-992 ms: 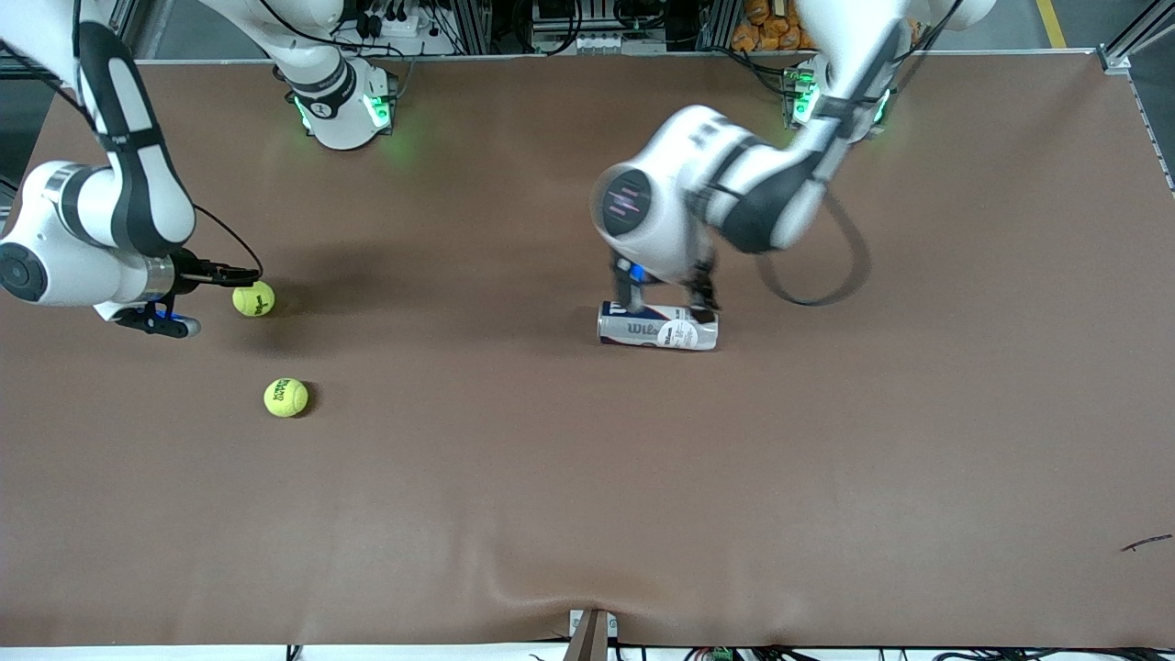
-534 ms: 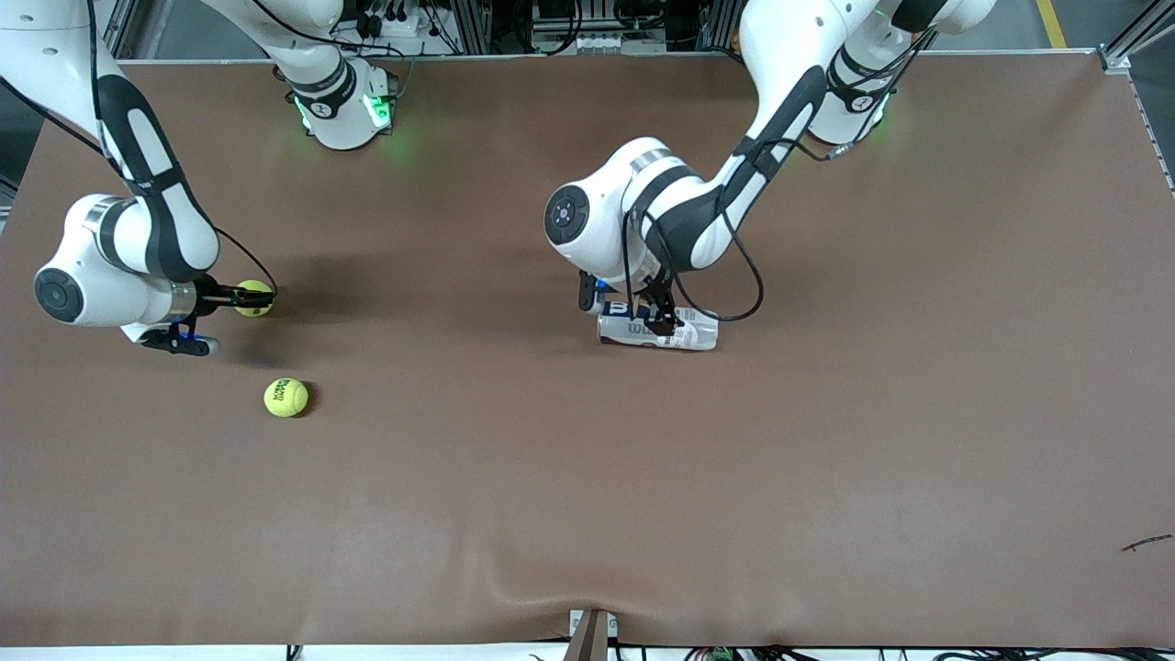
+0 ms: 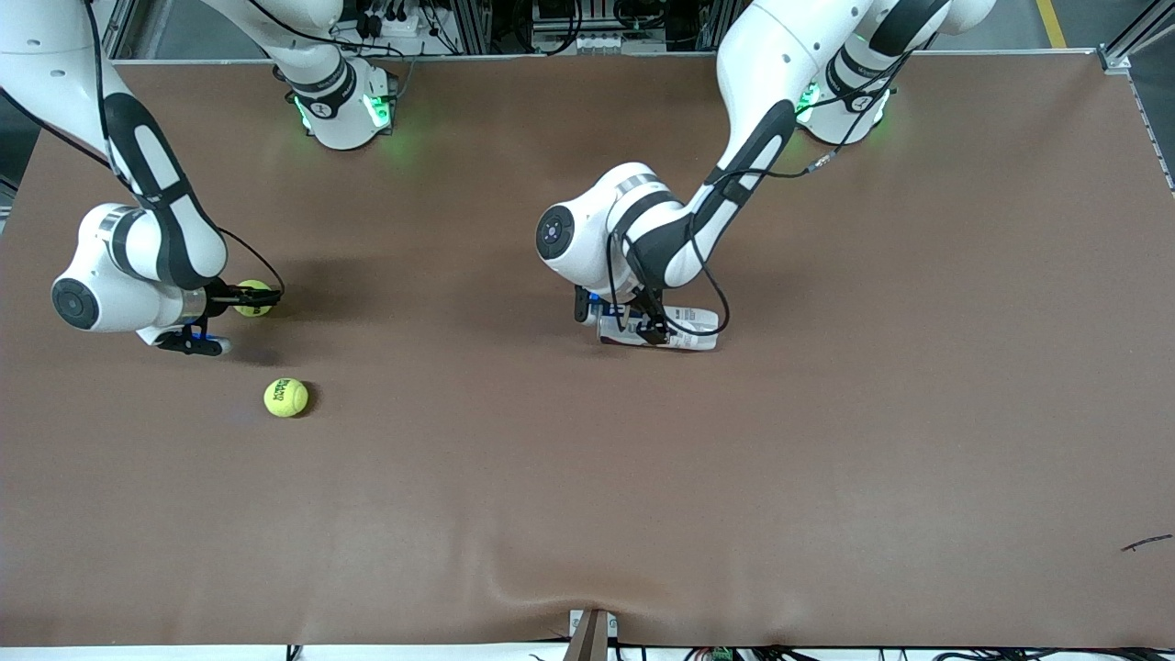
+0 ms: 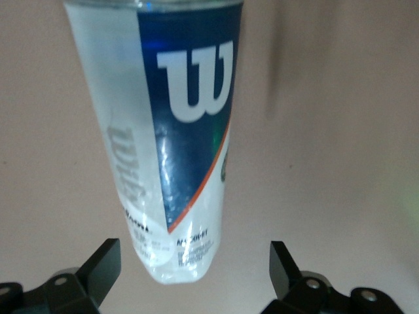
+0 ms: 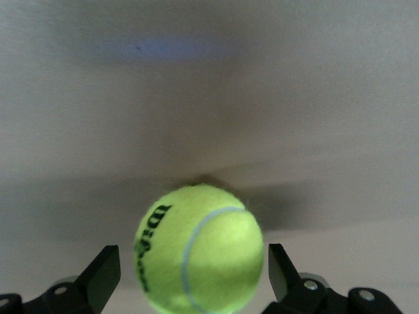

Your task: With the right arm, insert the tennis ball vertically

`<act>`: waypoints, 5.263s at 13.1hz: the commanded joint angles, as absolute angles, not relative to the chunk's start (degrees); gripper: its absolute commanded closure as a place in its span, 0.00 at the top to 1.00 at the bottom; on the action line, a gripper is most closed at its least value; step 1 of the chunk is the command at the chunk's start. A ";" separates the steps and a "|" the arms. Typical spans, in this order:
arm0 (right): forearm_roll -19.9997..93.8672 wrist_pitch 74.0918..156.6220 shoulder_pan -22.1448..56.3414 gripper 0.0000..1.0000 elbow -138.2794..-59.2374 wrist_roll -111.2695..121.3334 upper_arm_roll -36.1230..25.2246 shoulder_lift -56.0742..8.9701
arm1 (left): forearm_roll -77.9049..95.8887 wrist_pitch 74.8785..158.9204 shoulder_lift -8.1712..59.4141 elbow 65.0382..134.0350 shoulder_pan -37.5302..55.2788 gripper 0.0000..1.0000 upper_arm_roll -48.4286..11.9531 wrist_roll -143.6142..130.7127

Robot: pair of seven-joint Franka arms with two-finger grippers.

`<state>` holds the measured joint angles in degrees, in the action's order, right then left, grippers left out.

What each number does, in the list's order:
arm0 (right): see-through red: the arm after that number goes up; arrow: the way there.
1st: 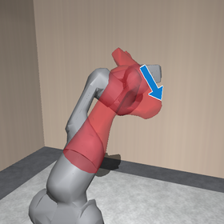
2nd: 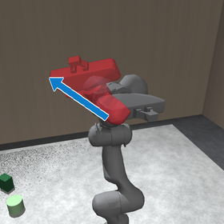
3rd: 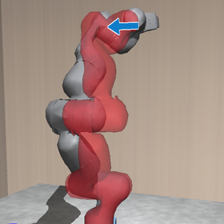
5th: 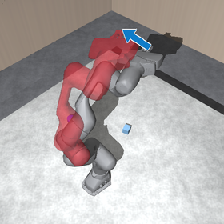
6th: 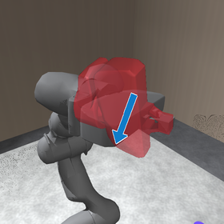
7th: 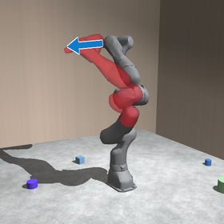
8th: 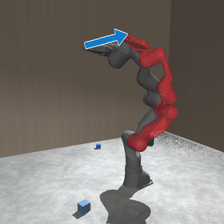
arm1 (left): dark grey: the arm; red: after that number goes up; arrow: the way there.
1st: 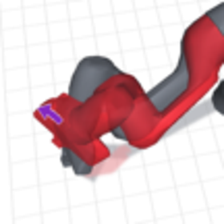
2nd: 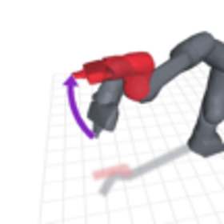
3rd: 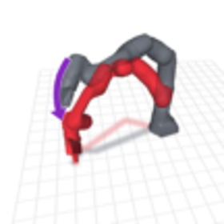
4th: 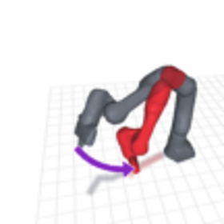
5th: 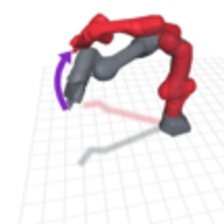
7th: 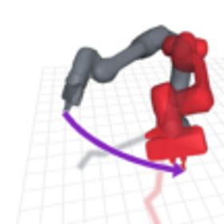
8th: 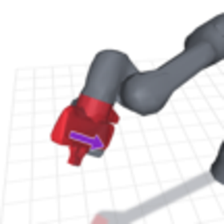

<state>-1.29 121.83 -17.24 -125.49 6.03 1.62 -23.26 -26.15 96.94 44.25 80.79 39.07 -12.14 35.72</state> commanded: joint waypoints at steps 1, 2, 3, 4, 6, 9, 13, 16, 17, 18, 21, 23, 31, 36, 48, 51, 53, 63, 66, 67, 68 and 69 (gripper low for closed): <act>-0.88 122.17 -19.68 0.87 -125.25 7.12 2.55 -23.55 | -27.51 97.03 46.23 78.40 40.42 1.00 -11.25 34.37; -0.88 122.08 -19.95 0.75 -125.16 7.03 2.55 -23.64 | -28.21 97.21 46.49 78.40 40.95 1.00 -10.47 34.10; -0.88 121.82 -20.04 0.68 -124.98 7.03 2.64 -23.56 | -28.47 97.38 46.84 78.40 41.39 1.00 -10.37 33.32; -0.88 121.47 -20.13 0.65 -124.63 6.94 2.64 -23.38 | -28.56 97.47 47.19 78.40 41.74 1.00 -10.20 32.35; -0.88 119.46 -20.39 0.65 -123.32 6.94 2.72 -22.94 | -28.56 97.99 47.63 78.40 41.75 1.00 -10.20 31.73; -0.88 107.19 -20.48 0.65 -114.82 7.29 2.72 -22.24 | -29.52 98.00 47.99 78.40 41.92 1.00 -10.20 31.55; -0.88 95.73 -19.95 0.65 -104.00 7.65 2.81 -21.45 | -32.17 98.00 49.30 78.40 42.45 1.00 -10.20 29.54; -0.79 89.32 -19.25 0.66 -93.81 8.79 2.99 -20.65 | -32.26 98.09 50.18 78.40 42.45 1.00 -10.20 28.65; -0.79 87.90 -18.46 0.66 -91.26 8.79 2.99 -20.65 | -32.26 98.09 50.10 78.49 42.45 1.00 -10.20 28.65; -0.79 86.59 -17.59 0.66 -88.88 8.79 2.99 -20.65 | -32.26 98.09 50.10 78.49 42.45 1.00 -10.20 28.65; -0.70 84.73 -14.69 0.66 -84.30 8.53 3.08 -19.69 | -33.05 98.09 50.19 78.57 42.54 0.96 -10.20 28.30; -0.70 84.73 -12.23 0.66 -83.76 7.91 3.16 -18.11 | -33.13 98.09 50.18 78.57 42.80 0.85 -10.20 27.16; 9.13 85.52 -8.35 0.66 -83.67 0.97 2.99 -14.50 | -32.87 98.09 49.14 78.58 42.10 0.75 -10.28 27.94; 9.40 85.52 -5.54 0.66 -83.76 -5.27 2.99 -13.45 | -24.90 98.09 46.15 75.25 36.48 0.76 -12.39 34.35; 14.94 84.72 3.59 0.65 -83.85 -38.38 3.08 -12.30 | -0.11 117.50 39.56 74.53 30.85 0.73 -12.22 44.81; 15.38 85.52 6.15 0.65 -83.67 -44.37 3.08 -12.39 | 5.00 121.89 38.32 74.79 30.50 0.73 -12.13 47.19; 15.21 85.61 8.25 0.65 -82.71 -47.71 2.99 -12.65 | 9.29 124.53 38.32 74.97 29.80 0.72 -12.04 50.78; 14.77 88.24 15.37 0.65 -77.44 -60.74 2.90 -15.99 | 39.26 133.33 40.34 77.86 26.02 0.72 -11.87 78.37; 14.94 87.97 17.22 0.65 -74.71 -63.52 2.90 -17.84 | 47.88 133.77 40.43 79.27 25.31 0.71 -11.87 87.68; 14.94 88.59 18.27 0.65 -74.36 -66.85 2.90 -18.36 | 49.90 133.86 40.78 80.06 24.96 0.71 -11.87 89.89; 14.94 90.42 19.50 0.65 -72.96 -69.67 2.90 -19.59 | 52.53 134.81 40.96 80.68 24.96 0.71 -11.87 92.26; 14.94 91.14 20.38 0.65 -72.25 -72.13 2.90 -20.38 | 55.34 135.96 40.96 81.81 25.13 0.72 -11.87 95.33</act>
